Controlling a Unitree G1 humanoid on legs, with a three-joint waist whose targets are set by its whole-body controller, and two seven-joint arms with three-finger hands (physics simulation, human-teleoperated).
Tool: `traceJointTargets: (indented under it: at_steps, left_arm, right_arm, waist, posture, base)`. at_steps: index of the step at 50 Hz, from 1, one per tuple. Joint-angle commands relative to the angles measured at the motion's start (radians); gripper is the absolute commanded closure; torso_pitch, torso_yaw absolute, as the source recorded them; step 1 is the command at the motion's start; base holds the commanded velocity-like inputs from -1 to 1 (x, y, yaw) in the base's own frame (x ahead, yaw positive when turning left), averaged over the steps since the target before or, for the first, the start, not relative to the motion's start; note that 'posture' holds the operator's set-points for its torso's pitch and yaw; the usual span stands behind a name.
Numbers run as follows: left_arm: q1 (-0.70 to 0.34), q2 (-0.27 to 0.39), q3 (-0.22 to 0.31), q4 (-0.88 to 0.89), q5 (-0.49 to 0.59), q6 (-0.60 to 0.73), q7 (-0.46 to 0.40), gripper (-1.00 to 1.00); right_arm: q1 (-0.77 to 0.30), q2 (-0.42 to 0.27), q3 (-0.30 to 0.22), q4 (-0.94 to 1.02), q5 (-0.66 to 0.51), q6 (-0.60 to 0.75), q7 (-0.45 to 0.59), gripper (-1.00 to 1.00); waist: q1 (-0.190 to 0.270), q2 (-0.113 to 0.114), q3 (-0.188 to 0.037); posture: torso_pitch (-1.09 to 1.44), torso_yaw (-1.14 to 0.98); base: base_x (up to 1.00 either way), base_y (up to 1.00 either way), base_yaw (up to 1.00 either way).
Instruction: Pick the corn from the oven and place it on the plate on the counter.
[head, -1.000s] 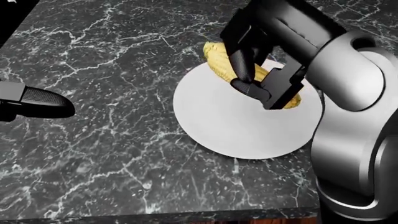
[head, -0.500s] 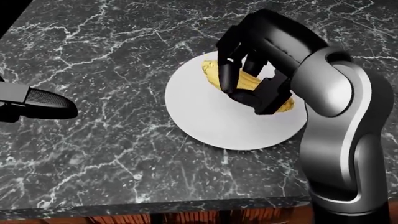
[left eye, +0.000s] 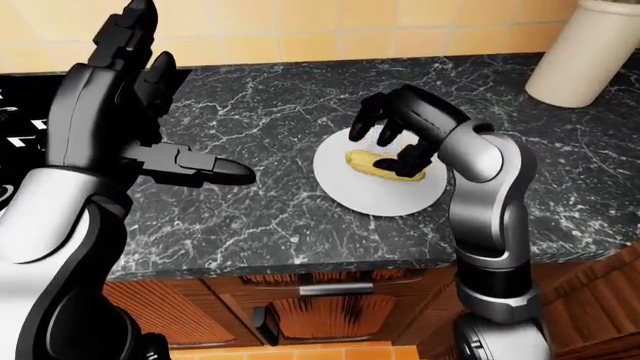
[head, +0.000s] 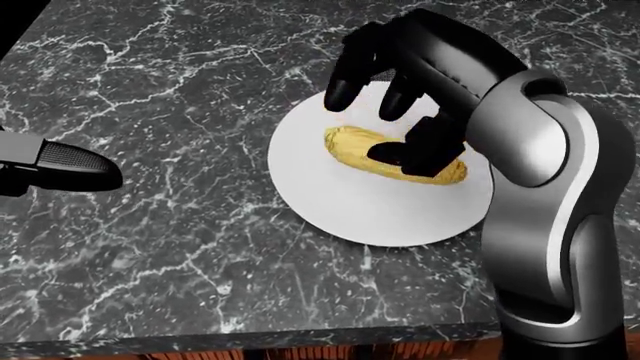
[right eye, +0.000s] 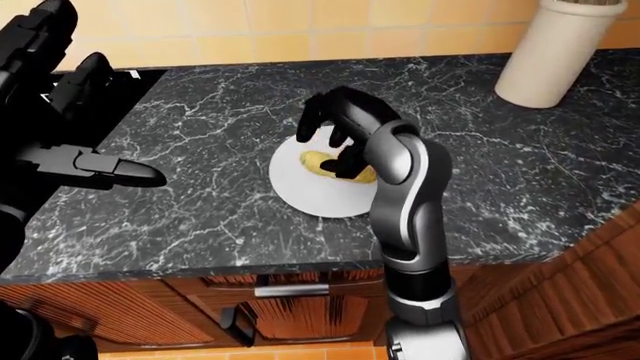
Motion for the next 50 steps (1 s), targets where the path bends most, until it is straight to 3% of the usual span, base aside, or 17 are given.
traceJointTargets:
  at_steps: [1,15,21,24,28,30,35,42,50]
  left_arm:
    - [-0.027,0.013,0.012,-0.015,0.005,-0.027,0.005,-1.00]
    - [-0.059,0.026,0.019,-0.024,-0.006,0.010,0.006,-1.00]
    - [-0.085,0.051,0.045,-0.034,-0.028,0.048,0.002,-1.00]
    - [-0.114,0.074,0.077,-0.050,-0.053,0.088,0.003,-1.00]
    - [-0.109,0.084,0.128,-0.084,-0.092,0.117,0.012,-1.00]
    - [-0.122,0.101,0.172,-0.103,-0.124,0.153,0.015,-1.00]
    - [-0.142,0.131,0.286,-0.149,-0.217,0.217,0.036,-1.00]
    - [-0.119,0.197,0.369,-0.157,-0.363,0.191,0.124,-1.00]
    - [-0.035,0.341,0.446,-0.135,-0.641,0.059,0.358,-1.00]
  right_arm:
    - [-0.036,-0.007,-0.009,-0.036,-0.002,-0.007,-0.003,-0.07]
    - [-0.152,-0.095,-0.072,-0.142,0.047,0.104,0.097,-0.04]
    - [-0.214,-0.181,-0.129,-0.186,0.110,0.198,0.101,-0.18]
    - [-0.250,-0.243,-0.161,-0.193,0.152,0.242,0.084,-0.51]
    - [-0.275,-0.311,-0.189,-0.218,0.206,0.310,0.062,-0.61]
    - [-0.282,-0.350,-0.210,-0.231,0.236,0.340,0.044,-0.90]
    - [-0.288,-0.414,-0.231,-0.278,0.301,0.418,0.000,-0.97]
    - [-0.229,-0.436,-0.263,-0.289,0.408,0.419,-0.169,-1.00]
    - [-0.178,-0.458,-0.264,-0.327,0.498,0.435,-0.291,-1.00]
  waist:
    - [0.000,0.002,-0.026]
    - [-0.002,-0.001,-0.019]
    - [-0.001,-0.003,-0.013]
    - [0.000,-0.005,-0.010]
    - [-0.001,-0.006,-0.004]
    - [-0.001,-0.006,-0.002]
    - [-0.001,-0.006,0.005]
    - [0.000,-0.004,0.009]
    - [-0.001,0.002,0.013]
  posture:
    - [0.00,0.00]
    - [0.00,0.00]
    - [0.00,0.00]
    - [0.00,0.00]
    - [0.00,0.00]
    - [0.00,0.00]
    - [0.00,0.00]
    - [0.00,0.00]
    - [0.00,0.00]
  base:
    - [0.00,0.00,0.00]
    - [0.00,0.00,0.00]
    - [0.00,0.00,0.00]
    - [0.00,0.00,0.00]
    - [0.00,0.00,0.00]
    - [0.00,0.00,0.00]
    - [0.00,0.00,0.00]
    - [0.00,0.00,0.00]
    - [0.00,0.00,0.00]
